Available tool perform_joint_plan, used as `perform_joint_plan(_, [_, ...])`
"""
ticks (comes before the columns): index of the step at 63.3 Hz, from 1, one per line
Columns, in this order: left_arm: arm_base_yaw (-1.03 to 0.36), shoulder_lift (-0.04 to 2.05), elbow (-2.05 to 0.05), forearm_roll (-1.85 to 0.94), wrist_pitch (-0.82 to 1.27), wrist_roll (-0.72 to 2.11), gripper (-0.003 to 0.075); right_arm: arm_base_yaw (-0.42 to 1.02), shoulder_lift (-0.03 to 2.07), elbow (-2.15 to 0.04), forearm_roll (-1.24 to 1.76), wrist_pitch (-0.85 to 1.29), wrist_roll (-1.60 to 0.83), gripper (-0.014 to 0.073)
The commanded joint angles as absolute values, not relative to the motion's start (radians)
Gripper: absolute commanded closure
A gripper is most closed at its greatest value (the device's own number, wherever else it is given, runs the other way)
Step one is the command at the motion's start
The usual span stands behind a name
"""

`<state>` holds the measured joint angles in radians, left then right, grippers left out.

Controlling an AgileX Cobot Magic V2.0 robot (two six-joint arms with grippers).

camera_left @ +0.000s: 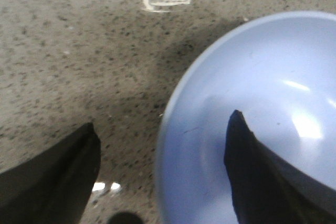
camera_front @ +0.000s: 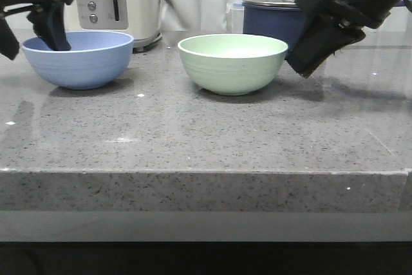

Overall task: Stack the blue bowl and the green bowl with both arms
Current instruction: 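Lower the left gripper into the light blue bowl and grip its rim, then lift the blue bowl with the left gripper and lower it into the green bowl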

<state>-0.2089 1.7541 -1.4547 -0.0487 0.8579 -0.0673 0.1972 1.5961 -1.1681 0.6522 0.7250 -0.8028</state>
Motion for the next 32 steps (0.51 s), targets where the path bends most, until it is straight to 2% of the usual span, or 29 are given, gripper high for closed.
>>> perform_joint_plan(1, [-0.207,1.714,-1.488,-0.068,0.797,-0.064,0.0263,0.194,1.558,-1.19,0.685,0.702,-0.812,0.0657])
perform_joint_plan(19, [-0.207,1.714,-1.488,-0.089,0.789,-0.062,0.0589,0.194,1.558,-1.19,0.685,0.702,-0.812,0.0657])
perform_joint_plan(26, [-0.207,1.714,-1.488,-0.089,0.785,-0.062,0.0689,0.194,1.558,-1.19,0.685,0.702,-0.812,0.0657])
perform_joint_plan(32, [-0.207,1.699,-1.488,-0.089,0.787,-0.056,0.0739,0.194,1.558,-1.19,0.685,0.702,-0.812,0.0657])
